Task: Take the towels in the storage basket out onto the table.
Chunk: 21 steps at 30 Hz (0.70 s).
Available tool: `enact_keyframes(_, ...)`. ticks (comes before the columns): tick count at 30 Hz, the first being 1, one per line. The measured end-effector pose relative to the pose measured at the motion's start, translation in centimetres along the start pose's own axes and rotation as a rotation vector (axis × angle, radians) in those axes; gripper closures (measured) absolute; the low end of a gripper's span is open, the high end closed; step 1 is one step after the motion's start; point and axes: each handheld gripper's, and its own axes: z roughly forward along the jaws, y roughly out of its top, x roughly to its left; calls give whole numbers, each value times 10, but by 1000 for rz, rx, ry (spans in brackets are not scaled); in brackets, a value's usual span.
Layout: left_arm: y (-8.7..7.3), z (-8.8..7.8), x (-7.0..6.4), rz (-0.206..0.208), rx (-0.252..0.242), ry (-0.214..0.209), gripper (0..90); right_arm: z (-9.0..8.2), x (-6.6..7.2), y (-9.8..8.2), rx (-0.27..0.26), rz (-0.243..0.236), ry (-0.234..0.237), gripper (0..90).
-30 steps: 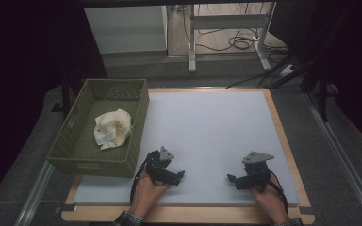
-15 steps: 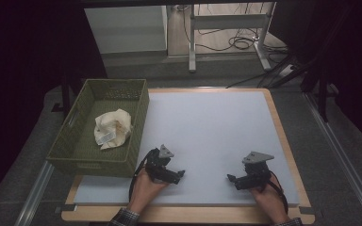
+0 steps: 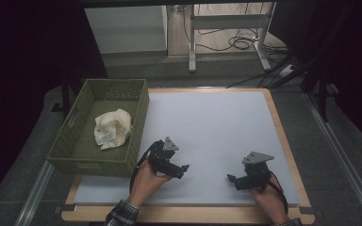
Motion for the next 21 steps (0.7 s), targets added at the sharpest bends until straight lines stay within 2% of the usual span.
enact_keyframes(7, 15, -10, 1, 25, 4, -7, 14, 0, 0, 0, 1, 1, 0, 42)
enact_keyframes(21, 30, -28, 16, -1, -5, -21, 14, 0, 0, 0, 1, 2, 1, 42)
